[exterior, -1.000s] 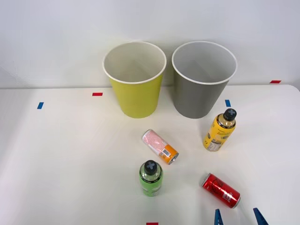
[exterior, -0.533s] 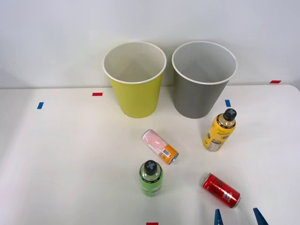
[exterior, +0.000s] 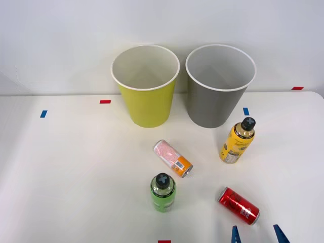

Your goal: Put cans in the gray bin, plastic bottles in the light green bin

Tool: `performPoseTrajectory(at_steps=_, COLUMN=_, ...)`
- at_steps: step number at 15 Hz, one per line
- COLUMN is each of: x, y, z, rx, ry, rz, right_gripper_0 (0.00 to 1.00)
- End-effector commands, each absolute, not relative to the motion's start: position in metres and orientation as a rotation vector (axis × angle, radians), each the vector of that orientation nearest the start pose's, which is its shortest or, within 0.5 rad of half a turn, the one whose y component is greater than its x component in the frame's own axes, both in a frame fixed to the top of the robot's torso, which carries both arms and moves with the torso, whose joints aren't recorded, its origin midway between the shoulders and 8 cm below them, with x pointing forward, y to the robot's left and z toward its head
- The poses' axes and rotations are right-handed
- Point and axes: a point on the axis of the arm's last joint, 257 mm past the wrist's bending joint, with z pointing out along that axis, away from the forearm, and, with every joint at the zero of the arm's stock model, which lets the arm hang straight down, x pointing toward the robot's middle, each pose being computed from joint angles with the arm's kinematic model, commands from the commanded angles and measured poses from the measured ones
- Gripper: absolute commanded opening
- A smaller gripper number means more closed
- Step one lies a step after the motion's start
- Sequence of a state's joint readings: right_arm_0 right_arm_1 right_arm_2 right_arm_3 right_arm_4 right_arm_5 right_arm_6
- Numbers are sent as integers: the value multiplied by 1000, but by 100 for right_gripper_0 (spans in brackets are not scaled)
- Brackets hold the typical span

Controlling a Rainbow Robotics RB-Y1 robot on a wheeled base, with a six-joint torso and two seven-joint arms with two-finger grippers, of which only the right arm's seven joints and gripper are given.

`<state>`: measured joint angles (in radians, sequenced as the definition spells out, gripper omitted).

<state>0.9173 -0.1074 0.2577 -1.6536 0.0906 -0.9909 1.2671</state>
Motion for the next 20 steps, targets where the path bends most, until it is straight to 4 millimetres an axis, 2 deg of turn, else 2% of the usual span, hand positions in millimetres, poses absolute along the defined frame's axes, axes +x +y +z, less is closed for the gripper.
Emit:
performPoseTrajectory(at_steps=1, x=216, y=-206, z=-276, rx=133, ry=1378, rz=241, right_gripper_0=100)
performPoseTrajectory(at_steps=20, x=216, y=-206, z=-276, rx=133, ry=1378, rz=241, right_gripper_0=100)
